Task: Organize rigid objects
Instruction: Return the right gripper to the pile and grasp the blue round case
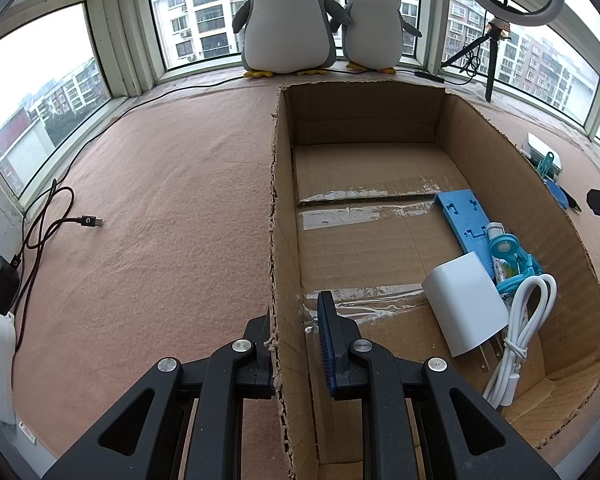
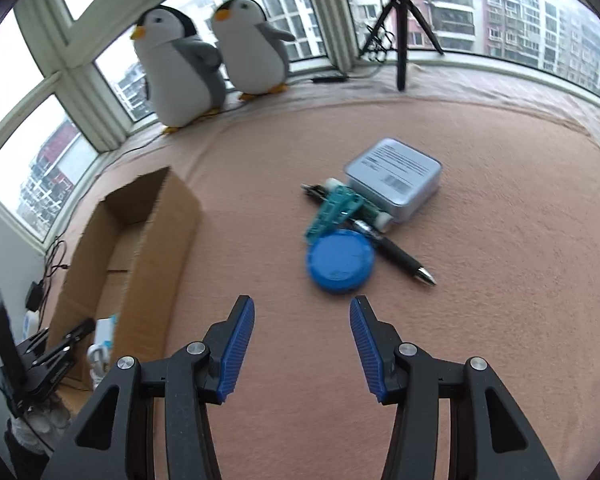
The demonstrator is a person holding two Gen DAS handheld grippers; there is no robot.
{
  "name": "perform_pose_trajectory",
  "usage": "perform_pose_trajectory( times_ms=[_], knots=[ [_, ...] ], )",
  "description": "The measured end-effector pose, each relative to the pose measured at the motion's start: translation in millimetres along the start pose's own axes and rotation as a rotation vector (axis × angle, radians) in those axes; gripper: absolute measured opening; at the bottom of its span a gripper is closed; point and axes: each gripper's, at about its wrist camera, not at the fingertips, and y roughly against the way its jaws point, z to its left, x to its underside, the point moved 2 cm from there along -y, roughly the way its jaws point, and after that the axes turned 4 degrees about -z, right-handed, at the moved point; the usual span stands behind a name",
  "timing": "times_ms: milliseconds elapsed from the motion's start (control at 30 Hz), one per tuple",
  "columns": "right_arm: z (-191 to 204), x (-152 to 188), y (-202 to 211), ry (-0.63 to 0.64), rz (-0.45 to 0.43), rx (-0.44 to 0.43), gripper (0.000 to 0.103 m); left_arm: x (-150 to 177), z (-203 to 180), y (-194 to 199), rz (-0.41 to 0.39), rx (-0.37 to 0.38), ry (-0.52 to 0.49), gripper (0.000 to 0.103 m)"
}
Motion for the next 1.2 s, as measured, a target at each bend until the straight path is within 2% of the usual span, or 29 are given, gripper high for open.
perform_pose_trajectory(
  times_ms=[200,300,633,867,1200],
  knots=[
    [-8,-7,-28,0.008,0.051,0.078,0.046,0,0,0,0.000,-0.001,0.000,0.017],
    [-10,-11,-40,0.000,0.068,0.088,0.046,0,0,0,0.000,0.000,0.001,0.017],
    [-11,-24,-61,0.005,0.067,0.154,0.047,1,-1,0,-0.001,0.000,0.001,0.017],
    [-2,-28,-71,0.077,0.077,0.222,0.047,1,-1,0,-0.001,0.000,0.000,0.017],
    [-2,-28,-72,0.101,0.082,0.227,0.046,1,-1,0,-0.001,0.000,0.001,0.017]
  ],
)
